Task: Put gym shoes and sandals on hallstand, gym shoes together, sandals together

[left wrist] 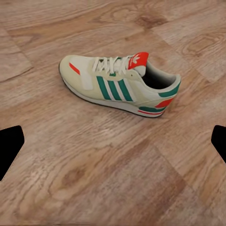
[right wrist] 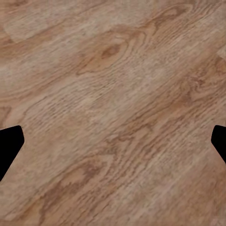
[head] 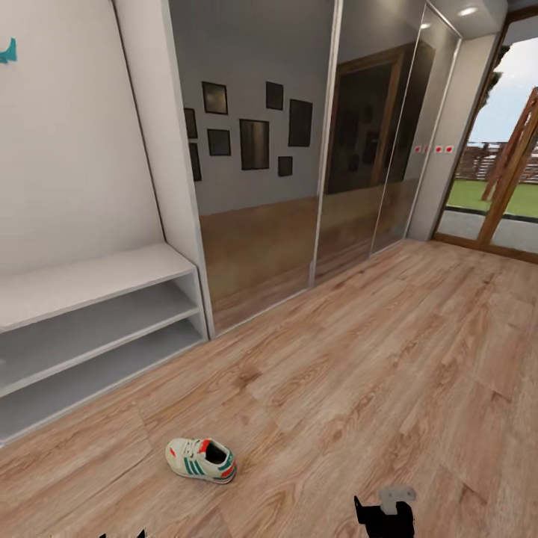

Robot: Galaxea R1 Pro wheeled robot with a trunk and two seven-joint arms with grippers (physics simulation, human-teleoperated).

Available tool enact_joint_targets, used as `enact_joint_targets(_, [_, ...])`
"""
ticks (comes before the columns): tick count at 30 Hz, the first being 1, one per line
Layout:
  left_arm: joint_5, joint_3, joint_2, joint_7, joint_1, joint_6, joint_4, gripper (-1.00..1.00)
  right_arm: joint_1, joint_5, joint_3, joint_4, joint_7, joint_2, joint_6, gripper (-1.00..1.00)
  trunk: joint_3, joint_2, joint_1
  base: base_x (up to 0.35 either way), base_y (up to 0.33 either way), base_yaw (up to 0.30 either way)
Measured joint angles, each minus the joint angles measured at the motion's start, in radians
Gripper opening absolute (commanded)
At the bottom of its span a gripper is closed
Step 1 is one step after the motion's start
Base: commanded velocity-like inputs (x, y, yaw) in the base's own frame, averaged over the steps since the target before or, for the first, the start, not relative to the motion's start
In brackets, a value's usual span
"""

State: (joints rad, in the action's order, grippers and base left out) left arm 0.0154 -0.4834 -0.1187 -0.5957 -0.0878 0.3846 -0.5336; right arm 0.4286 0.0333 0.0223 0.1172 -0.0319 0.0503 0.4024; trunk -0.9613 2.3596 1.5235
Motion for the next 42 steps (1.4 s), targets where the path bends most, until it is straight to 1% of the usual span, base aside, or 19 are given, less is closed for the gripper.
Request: enact_joint_targets(42, [0.0, -0.001, -0.001, 0.0, 0.0, 0.0, 0.0, 1.0, 0.0, 0.0, 0.0, 0.0, 0.0, -0.001, 0.0, 1.0, 0.029, 0.0, 0.0, 0.001, -0.002, 0.246])
